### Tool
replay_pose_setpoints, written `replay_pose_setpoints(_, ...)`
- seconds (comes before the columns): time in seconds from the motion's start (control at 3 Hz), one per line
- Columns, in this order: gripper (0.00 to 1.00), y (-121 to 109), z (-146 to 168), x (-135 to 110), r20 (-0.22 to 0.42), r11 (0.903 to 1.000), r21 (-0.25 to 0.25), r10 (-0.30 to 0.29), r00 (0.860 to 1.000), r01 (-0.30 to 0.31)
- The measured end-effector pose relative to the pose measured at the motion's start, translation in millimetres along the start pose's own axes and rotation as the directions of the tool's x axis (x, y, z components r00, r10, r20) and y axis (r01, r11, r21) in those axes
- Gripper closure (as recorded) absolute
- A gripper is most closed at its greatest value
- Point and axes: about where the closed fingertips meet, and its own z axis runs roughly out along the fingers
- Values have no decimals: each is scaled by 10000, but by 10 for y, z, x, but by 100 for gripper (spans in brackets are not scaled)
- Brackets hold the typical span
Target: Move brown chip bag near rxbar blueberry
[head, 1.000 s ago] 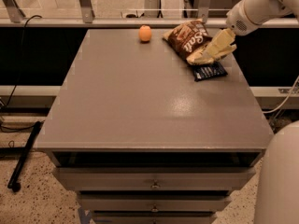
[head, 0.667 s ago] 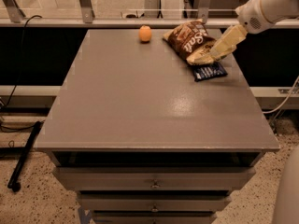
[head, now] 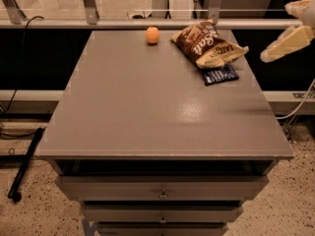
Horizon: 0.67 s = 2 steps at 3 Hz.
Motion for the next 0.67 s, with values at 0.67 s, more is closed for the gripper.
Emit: replay_pose_setpoints(0.67,0,258,-418,200,153,9981,-620,79,9999,-69)
